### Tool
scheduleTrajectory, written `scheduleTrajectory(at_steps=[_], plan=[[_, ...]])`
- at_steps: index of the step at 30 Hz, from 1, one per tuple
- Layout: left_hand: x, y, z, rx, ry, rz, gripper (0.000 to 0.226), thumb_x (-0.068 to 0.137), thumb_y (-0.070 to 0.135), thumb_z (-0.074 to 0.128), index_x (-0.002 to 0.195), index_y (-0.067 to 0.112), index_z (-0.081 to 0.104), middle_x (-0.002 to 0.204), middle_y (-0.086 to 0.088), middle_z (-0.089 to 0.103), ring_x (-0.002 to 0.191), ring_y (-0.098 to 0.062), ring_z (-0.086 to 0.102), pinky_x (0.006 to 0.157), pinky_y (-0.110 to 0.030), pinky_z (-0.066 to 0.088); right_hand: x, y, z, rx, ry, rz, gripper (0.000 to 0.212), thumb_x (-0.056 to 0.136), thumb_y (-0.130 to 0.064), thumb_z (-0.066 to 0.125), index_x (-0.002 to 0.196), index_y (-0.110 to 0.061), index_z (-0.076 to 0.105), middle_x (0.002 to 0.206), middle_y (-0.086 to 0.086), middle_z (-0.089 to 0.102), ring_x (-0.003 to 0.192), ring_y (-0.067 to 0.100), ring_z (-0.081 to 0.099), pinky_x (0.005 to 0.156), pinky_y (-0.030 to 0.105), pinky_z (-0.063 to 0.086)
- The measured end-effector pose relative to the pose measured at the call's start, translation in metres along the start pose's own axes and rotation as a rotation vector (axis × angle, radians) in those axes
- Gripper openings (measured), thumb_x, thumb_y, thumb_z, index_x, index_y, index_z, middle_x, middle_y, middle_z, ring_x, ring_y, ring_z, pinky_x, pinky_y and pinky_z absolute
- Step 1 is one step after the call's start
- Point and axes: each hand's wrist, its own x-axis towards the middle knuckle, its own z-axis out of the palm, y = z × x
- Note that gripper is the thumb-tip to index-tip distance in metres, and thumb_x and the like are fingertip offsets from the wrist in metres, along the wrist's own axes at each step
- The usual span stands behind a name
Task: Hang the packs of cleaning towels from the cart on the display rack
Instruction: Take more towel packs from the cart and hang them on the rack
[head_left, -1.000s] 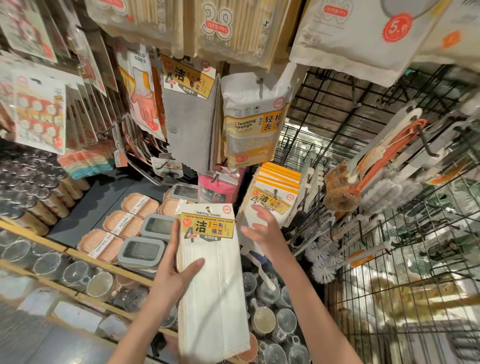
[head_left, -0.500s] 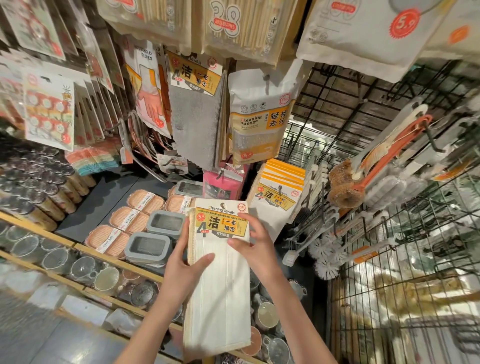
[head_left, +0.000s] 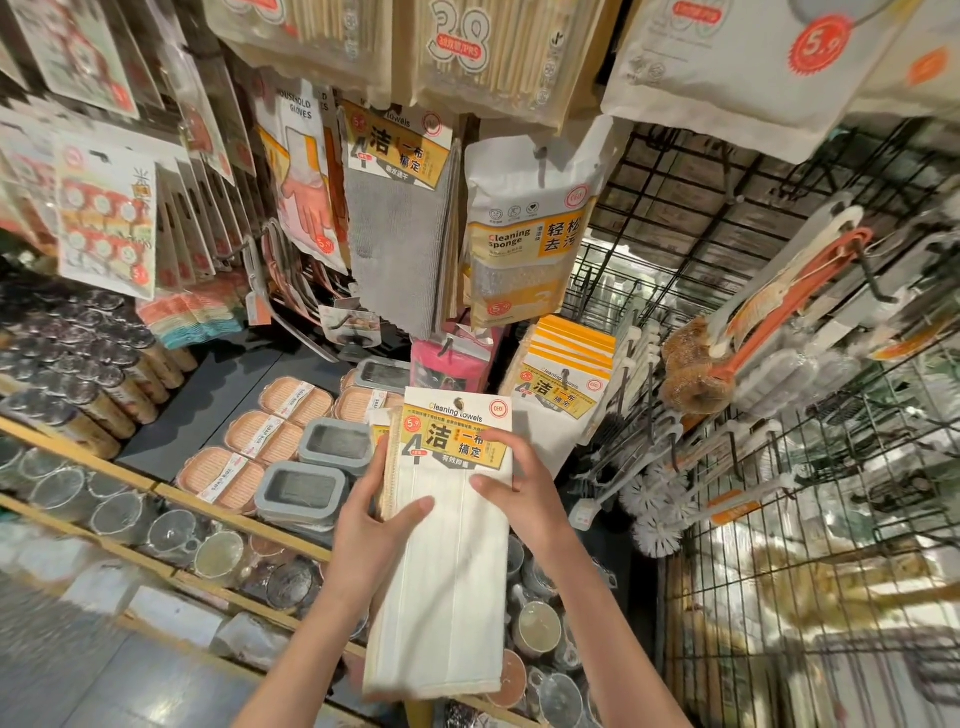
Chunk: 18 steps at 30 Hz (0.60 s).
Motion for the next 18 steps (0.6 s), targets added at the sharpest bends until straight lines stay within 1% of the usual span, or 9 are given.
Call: scheduleTrajectory(at_steps=[2,4,6,8,9,11,14,16,18], plan=[[0.000,0.001,-0.001,0.016,-0.011,0.002,0.081,0.081,0.001,0.073,0.145,0.033,0.035,0.142,0.005,0.052,0.126,-0.014,0.052,0.104,-0.039,0.046,-0.001,0.002,-0.003,0.002,-0.016,-0.008,0.050,0.082,0.007,0.063,0.119,-0.025,0.051,0.120,-0.021,0.053,0.106,-0.007,0.056,0.084,0.015,0.049],[-0.001,0.002,-0.002,0.037,-0.043,0.009,0.079,0.083,0.006,0.072,0.145,0.037,0.033,0.143,0.008,0.048,0.128,-0.014,0.050,0.104,-0.042,0.046,-0.001,0.002,-0.006,0.023,0.017,-0.012,0.052,0.081,0.011,0.061,0.119,-0.024,0.051,0.118,-0.022,0.053,0.101,-0.013,0.056,0.078,0.010,0.047],[-0.001,0.002,-0.003,0.041,-0.068,0.011,0.073,0.087,0.014,0.069,0.144,0.042,0.032,0.146,0.011,0.044,0.132,-0.013,0.047,0.106,-0.044,0.044,-0.001,0.003,-0.011,0.078,0.079,-0.005,0.052,0.080,0.013,0.059,0.115,-0.026,0.053,0.118,-0.011,0.059,0.103,-0.005,0.059,0.078,0.012,0.048],[-0.001,0.002,-0.004,0.054,-0.072,0.017,0.065,0.091,0.023,0.063,0.143,0.047,0.032,0.146,0.019,0.041,0.134,-0.008,0.042,0.108,-0.036,0.040,-0.001,0.004,-0.016,0.132,0.140,0.000,0.050,0.081,0.013,0.057,0.111,-0.027,0.056,0.118,0.000,0.062,0.106,0.011,0.060,0.081,0.016,0.048],[-0.001,0.002,-0.004,0.059,-0.070,0.021,0.062,0.093,0.025,0.060,0.142,0.049,0.033,0.144,0.024,0.040,0.134,-0.004,0.041,0.106,-0.031,0.040,0.000,0.004,-0.018,0.137,0.158,-0.004,0.048,0.082,0.012,0.056,0.110,-0.026,0.056,0.120,0.003,0.062,0.107,0.015,0.060,0.080,0.016,0.049],[0.001,0.001,-0.004,0.078,-0.067,0.033,0.059,0.095,0.021,0.057,0.140,0.052,0.034,0.142,0.030,0.038,0.134,0.001,0.038,0.106,-0.028,0.038,0.000,0.003,-0.021,0.105,0.168,-0.019,0.042,0.085,0.009,0.056,0.110,-0.024,0.056,0.121,0.005,0.060,0.107,0.015,0.059,0.076,0.013,0.048],[0.003,0.000,-0.005,0.114,-0.081,0.026,0.066,0.097,0.007,0.054,0.139,0.053,0.034,0.144,0.030,0.035,0.136,-0.001,0.035,0.112,-0.037,0.035,0.002,0.007,-0.026,0.080,0.210,-0.027,0.036,0.086,0.003,0.059,0.112,-0.023,0.059,0.121,0.000,0.060,0.107,0.012,0.058,0.075,0.011,0.046],[0.005,-0.001,-0.005,0.109,-0.095,0.037,0.068,0.096,0.002,0.053,0.141,0.050,0.034,0.146,0.028,0.035,0.136,0.004,0.034,0.114,-0.036,0.034,0.007,0.011,-0.031,0.109,0.287,-0.009,0.037,0.086,0.001,0.060,0.113,-0.024,0.061,0.121,-0.009,0.059,0.108,0.013,0.058,0.081,0.018,0.048],[0.007,-0.001,-0.005,0.118,-0.102,0.077,0.069,0.095,-0.002,0.052,0.139,0.049,0.034,0.147,0.027,0.035,0.132,0.017,0.031,0.113,-0.017,0.029,0.011,0.015,-0.039,0.133,0.371,0.009,0.040,0.086,0.002,0.060,0.112,-0.028,0.063,0.124,-0.008,0.059,0.107,0.016,0.058,0.087,0.031,0.049]])
